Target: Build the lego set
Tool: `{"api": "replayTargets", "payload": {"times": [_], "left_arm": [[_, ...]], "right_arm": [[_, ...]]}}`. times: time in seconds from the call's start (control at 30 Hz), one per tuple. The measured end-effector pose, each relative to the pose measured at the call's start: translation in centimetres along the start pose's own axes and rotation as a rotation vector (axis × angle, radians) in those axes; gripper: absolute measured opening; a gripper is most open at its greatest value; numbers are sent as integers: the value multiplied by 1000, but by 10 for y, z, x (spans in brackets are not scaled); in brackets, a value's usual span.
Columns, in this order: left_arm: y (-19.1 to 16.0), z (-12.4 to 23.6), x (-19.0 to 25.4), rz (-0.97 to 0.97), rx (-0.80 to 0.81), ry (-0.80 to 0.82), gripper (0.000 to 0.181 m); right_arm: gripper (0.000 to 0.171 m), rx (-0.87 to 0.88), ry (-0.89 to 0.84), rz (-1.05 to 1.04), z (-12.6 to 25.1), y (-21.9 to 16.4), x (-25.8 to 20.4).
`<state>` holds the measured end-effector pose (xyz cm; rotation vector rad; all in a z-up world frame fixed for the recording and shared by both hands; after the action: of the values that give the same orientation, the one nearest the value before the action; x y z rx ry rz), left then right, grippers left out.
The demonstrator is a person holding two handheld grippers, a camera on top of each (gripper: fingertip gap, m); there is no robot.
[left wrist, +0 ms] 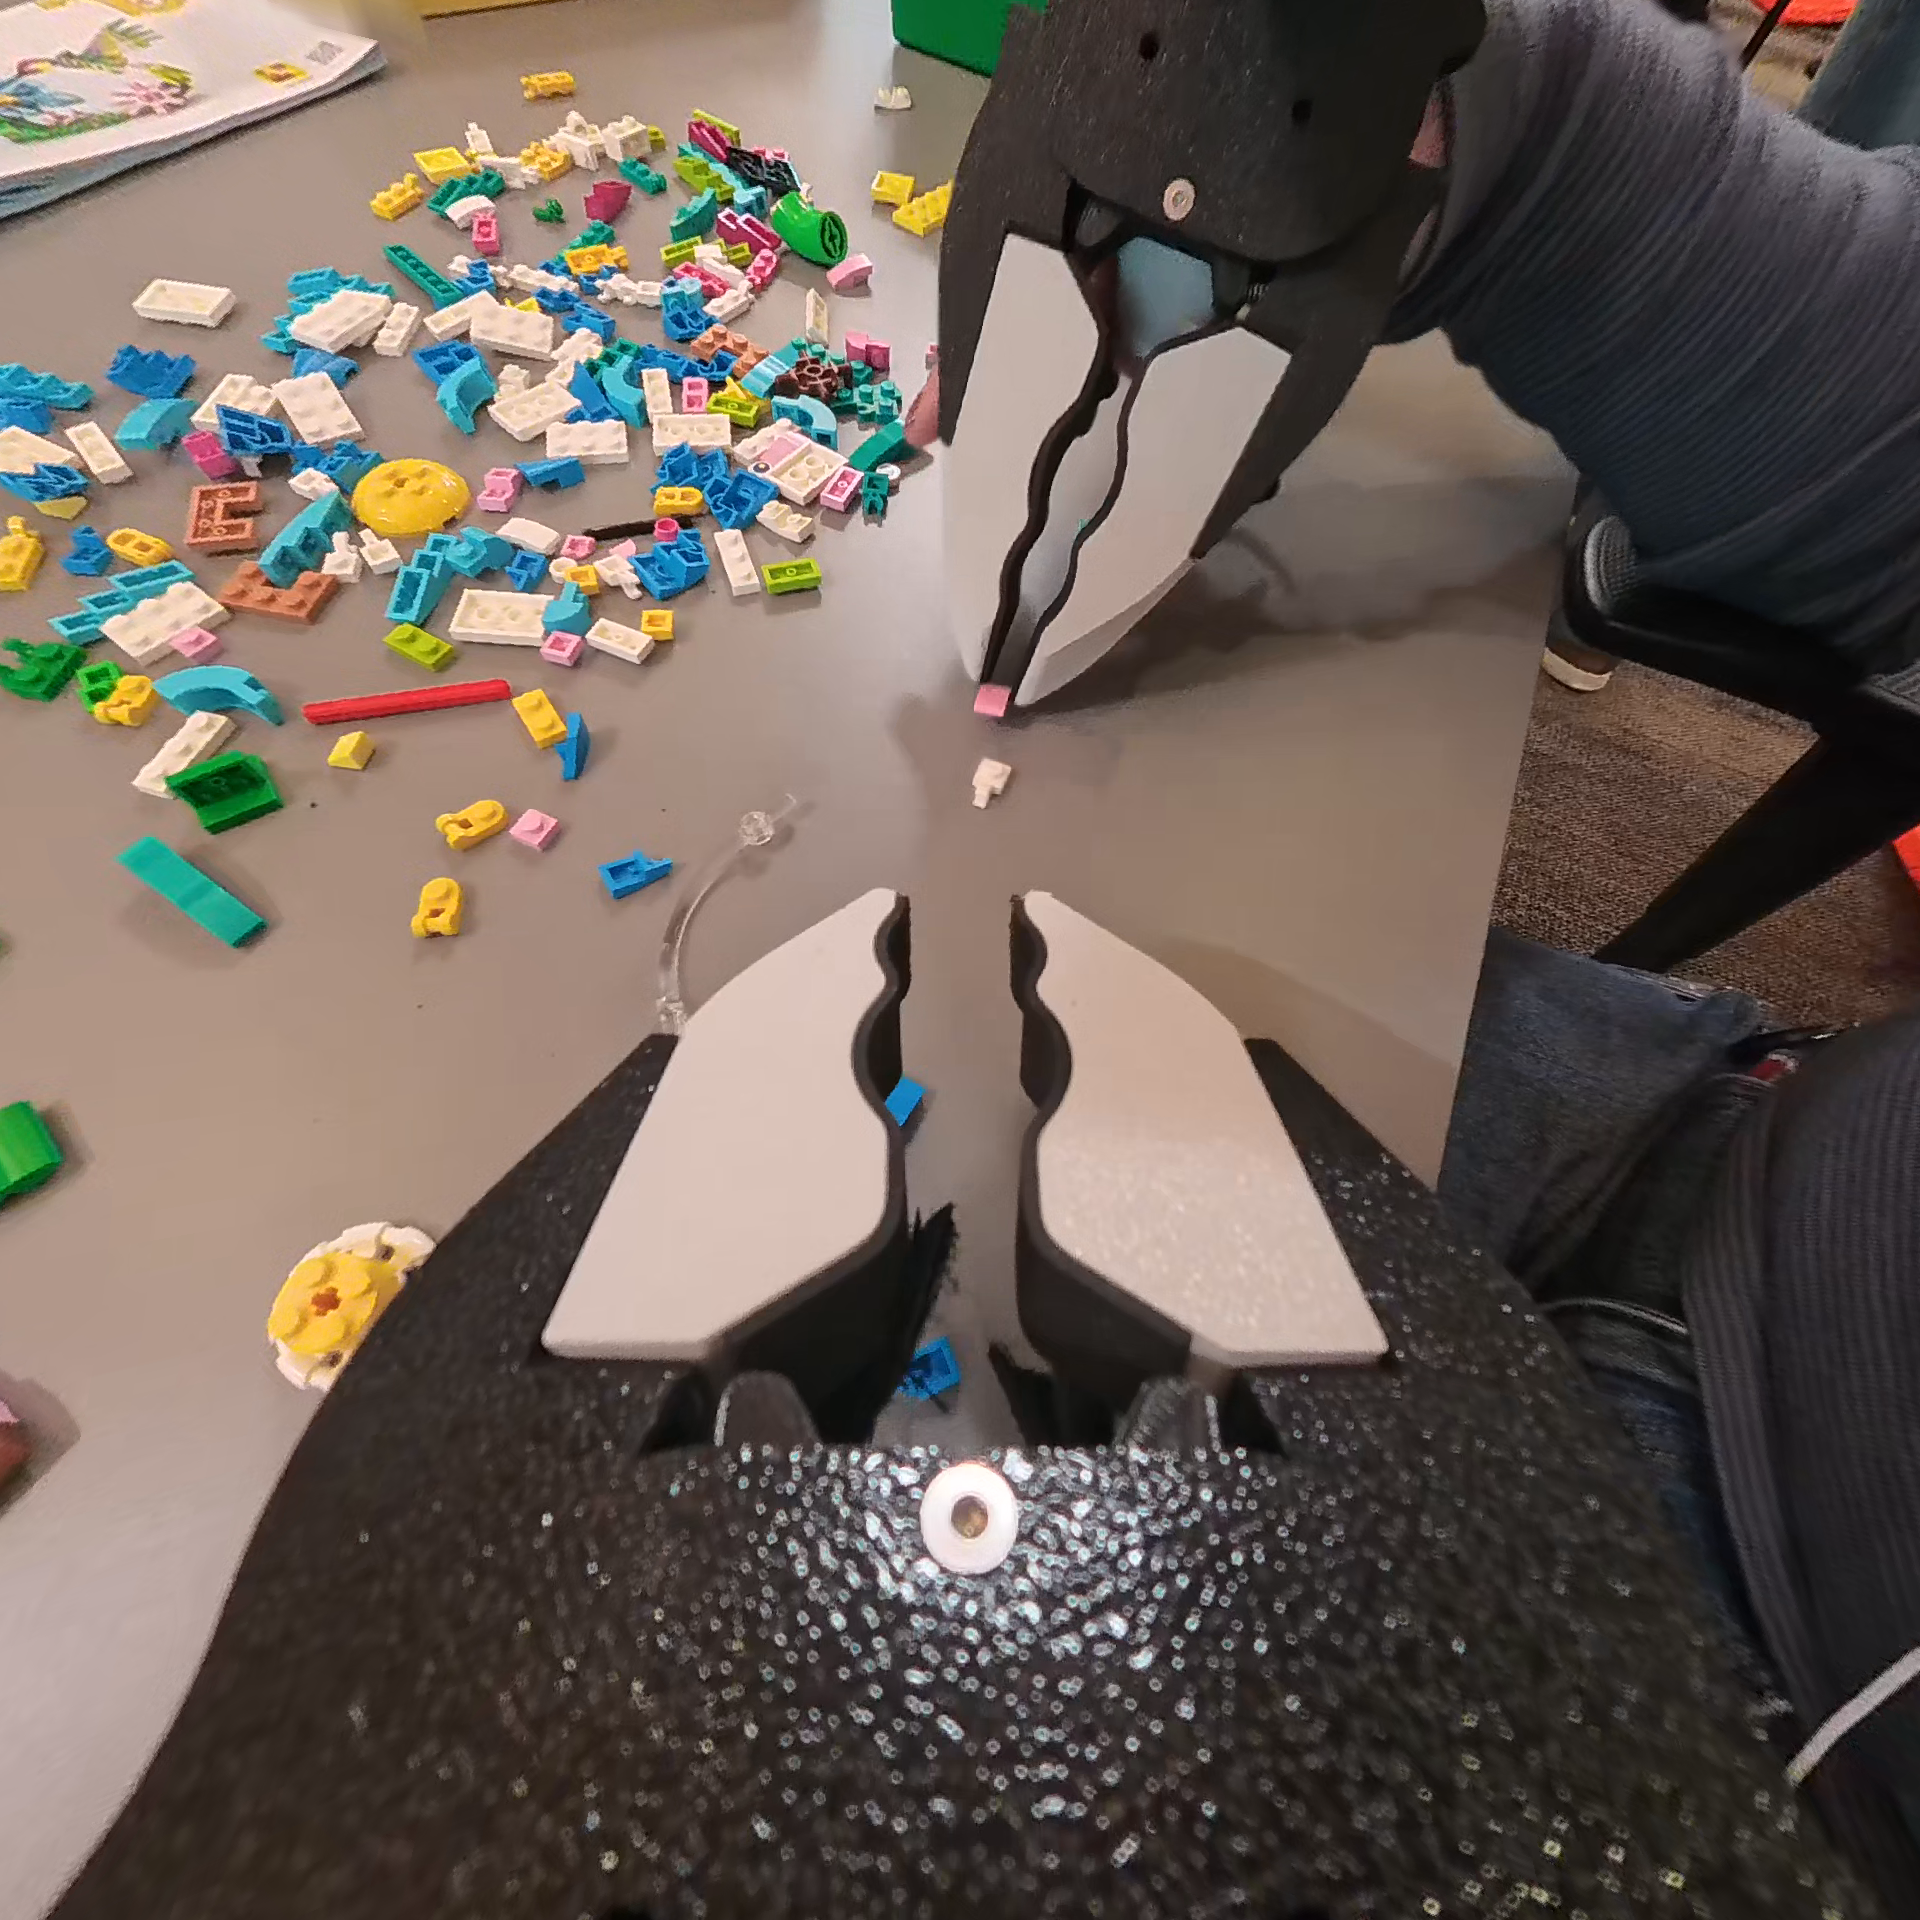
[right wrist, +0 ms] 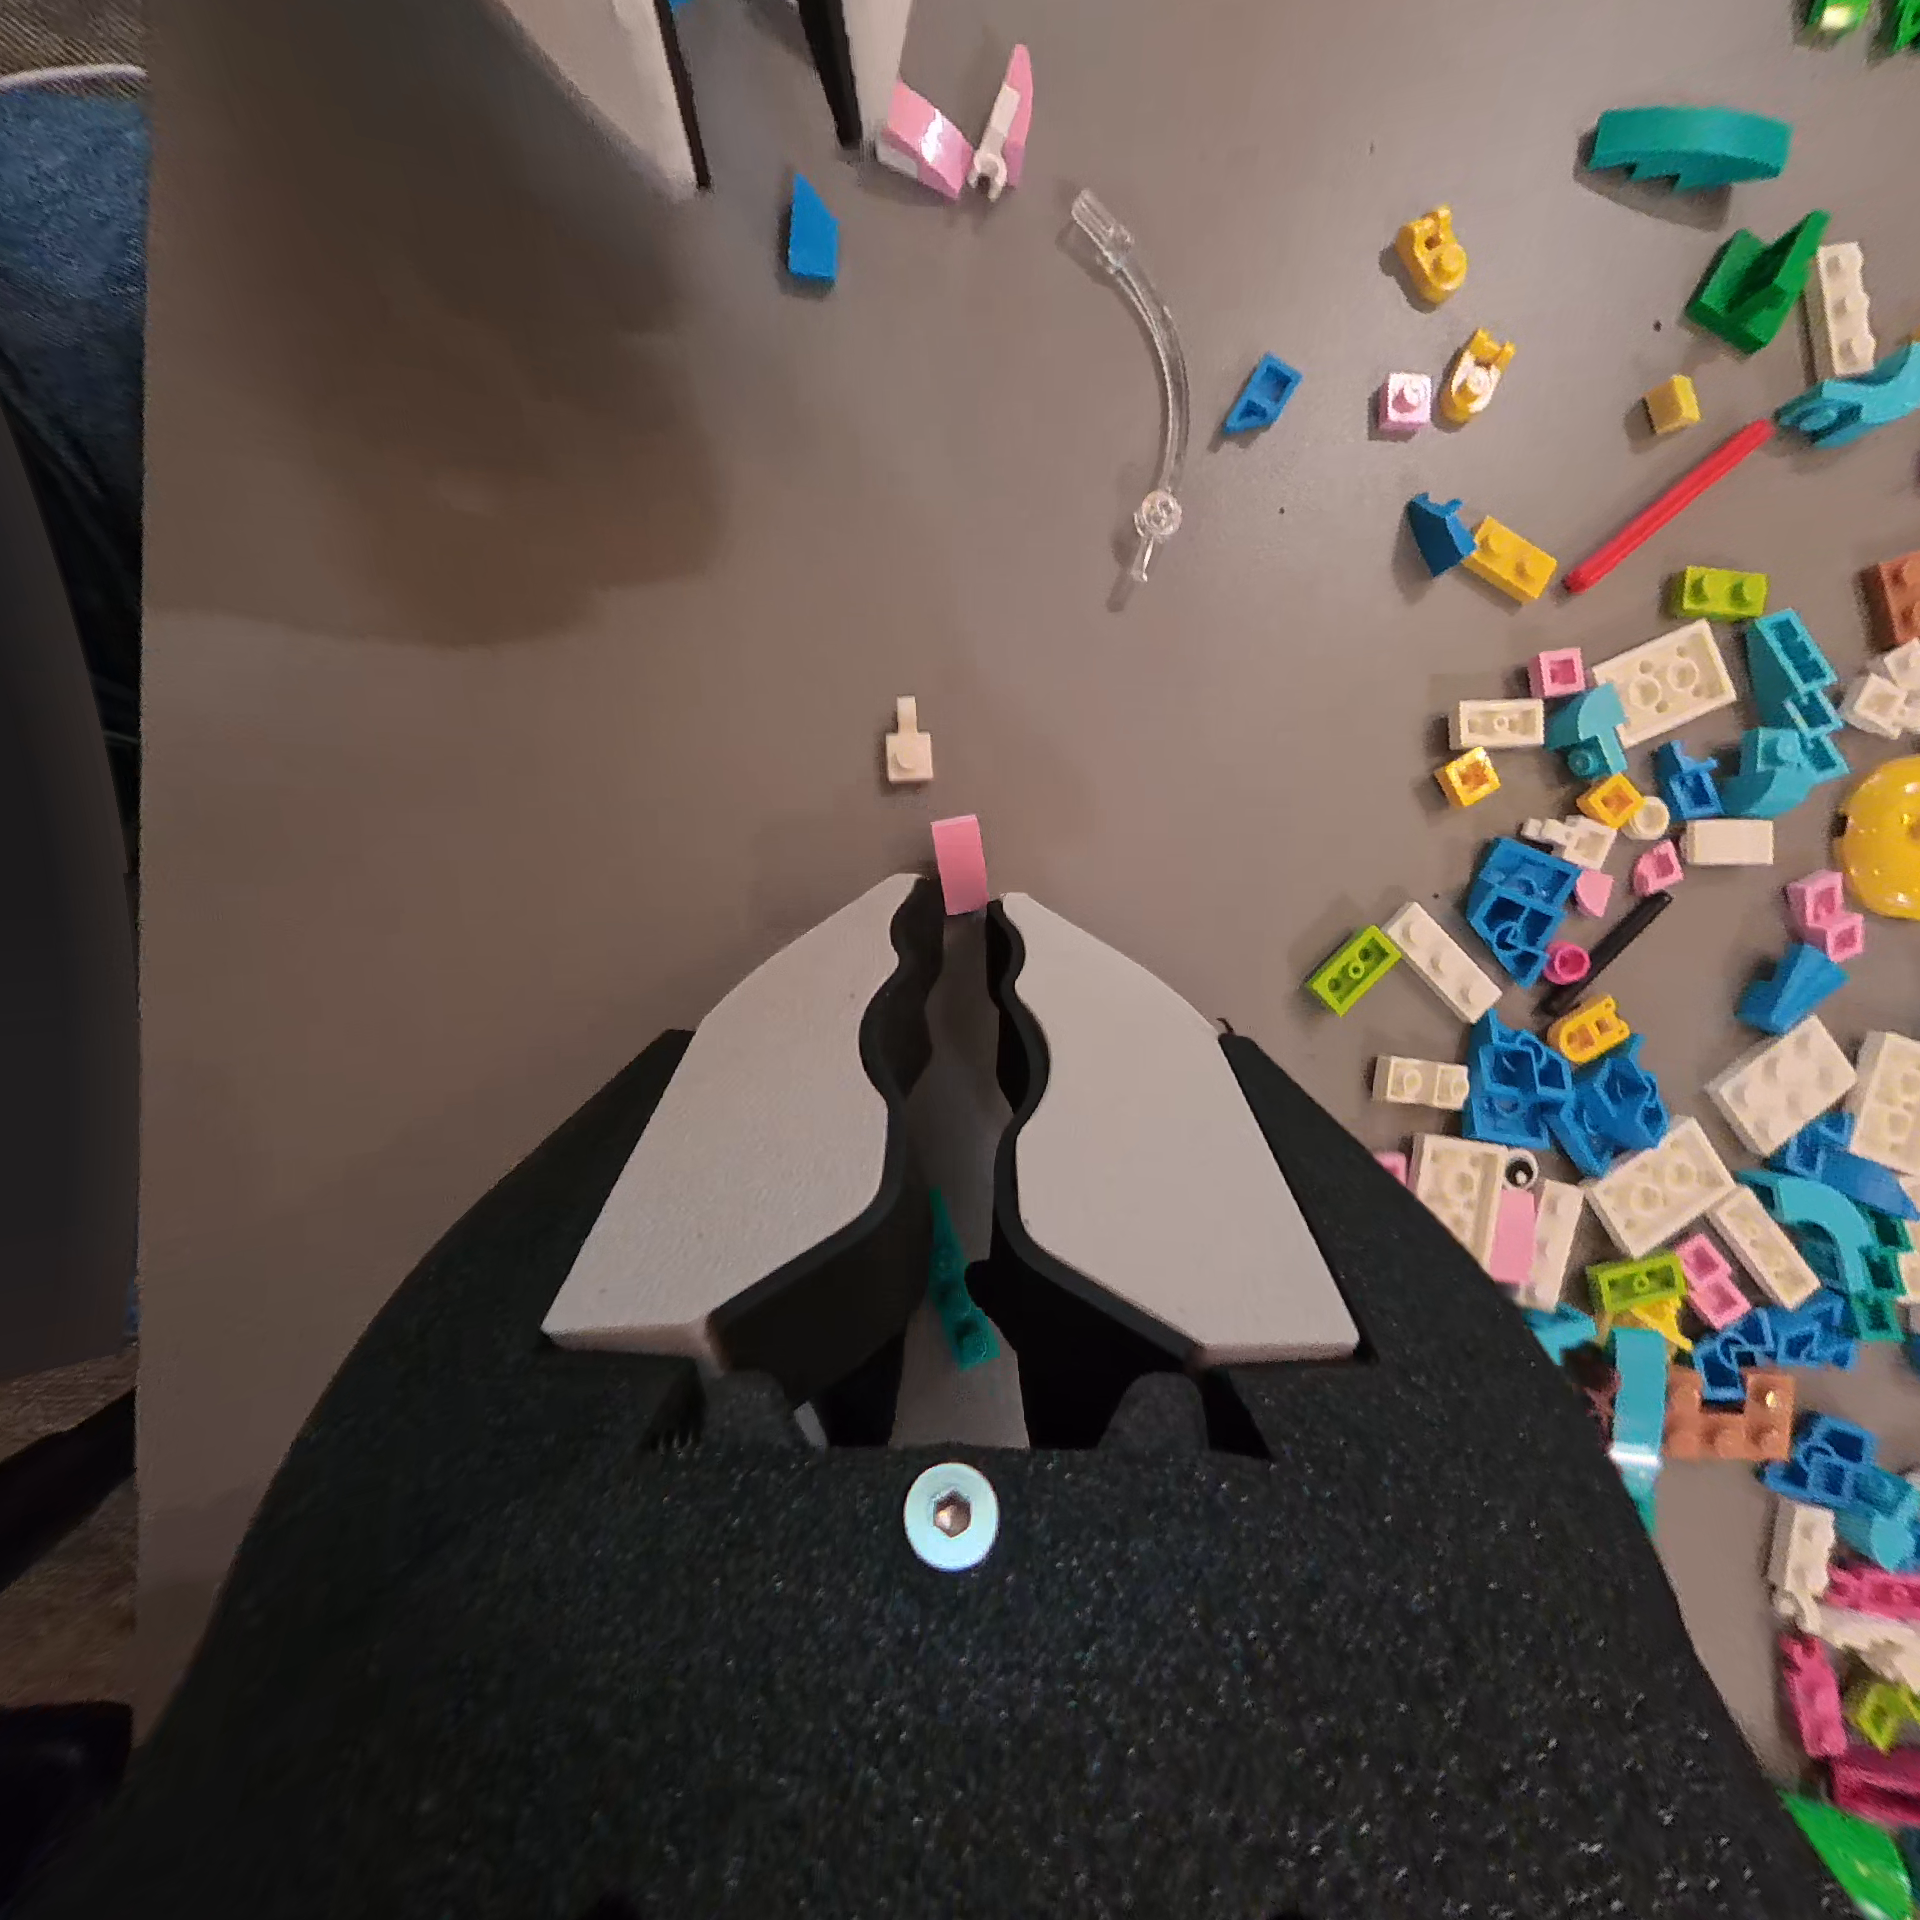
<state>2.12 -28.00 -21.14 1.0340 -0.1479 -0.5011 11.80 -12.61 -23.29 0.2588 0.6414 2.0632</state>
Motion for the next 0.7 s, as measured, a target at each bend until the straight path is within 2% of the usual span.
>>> {"api": "replayTargets", "payload": {"times": [0.17,0.33,0.57,0.7], "left_arm": [[0,3,-2,0,-1,8,17],[1,5,-3,5,6,12,17],[2,0,2,3,9,-18,18],[2,-11,11,-25,-14,-61,18]], "right_arm": [[12,-44,0,-25,4,-5,1],[18,3,20,-20,2,-4,2],[18,27,192,-18,-1,1,-15],[17,20,186,-1,2,0,-15]]}}
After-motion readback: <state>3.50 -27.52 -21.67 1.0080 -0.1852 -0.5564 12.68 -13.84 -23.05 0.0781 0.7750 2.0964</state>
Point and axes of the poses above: each gripper's, where its closed fingertips meet, z back along the fingers, y out of its top, x = y × z across the jaws, the point moved 7 cm from there along z, back along the fingers, and after that the axes turned 13 degrees about -z, right-handed, at the moved point
